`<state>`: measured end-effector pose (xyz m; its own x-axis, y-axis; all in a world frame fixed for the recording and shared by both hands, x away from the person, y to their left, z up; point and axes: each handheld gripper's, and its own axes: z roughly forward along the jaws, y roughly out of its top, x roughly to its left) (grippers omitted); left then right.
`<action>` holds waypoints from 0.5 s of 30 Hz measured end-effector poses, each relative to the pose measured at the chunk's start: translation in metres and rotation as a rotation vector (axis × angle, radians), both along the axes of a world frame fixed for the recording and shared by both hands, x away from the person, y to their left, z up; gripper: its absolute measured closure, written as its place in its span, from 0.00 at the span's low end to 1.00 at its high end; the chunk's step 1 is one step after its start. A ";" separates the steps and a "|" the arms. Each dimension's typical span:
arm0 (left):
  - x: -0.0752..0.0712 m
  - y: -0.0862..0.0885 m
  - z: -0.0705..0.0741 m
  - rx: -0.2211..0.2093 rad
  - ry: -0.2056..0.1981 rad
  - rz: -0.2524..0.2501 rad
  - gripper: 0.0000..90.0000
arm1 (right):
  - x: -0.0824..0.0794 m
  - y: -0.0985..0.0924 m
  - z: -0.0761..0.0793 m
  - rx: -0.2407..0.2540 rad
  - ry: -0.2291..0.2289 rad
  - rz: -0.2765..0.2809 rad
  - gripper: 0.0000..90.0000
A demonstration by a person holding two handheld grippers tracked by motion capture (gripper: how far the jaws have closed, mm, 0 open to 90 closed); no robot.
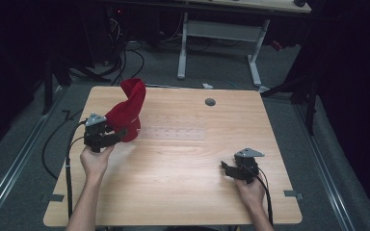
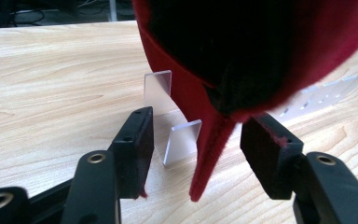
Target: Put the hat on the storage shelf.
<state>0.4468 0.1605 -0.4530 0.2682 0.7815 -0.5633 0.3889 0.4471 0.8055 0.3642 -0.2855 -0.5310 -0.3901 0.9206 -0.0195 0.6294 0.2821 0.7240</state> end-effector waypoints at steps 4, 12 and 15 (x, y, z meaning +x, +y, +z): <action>-0.004 0.000 0.003 0.006 -0.010 -0.003 0.48 | 0.000 0.000 0.000 0.000 0.000 0.000 0.38; -0.013 0.007 0.005 -0.010 -0.025 0.021 0.47 | 0.000 0.000 0.000 0.000 0.000 0.000 0.38; -0.018 0.010 0.006 -0.014 -0.031 0.030 0.47 | 0.000 0.000 0.000 0.000 0.000 0.000 0.38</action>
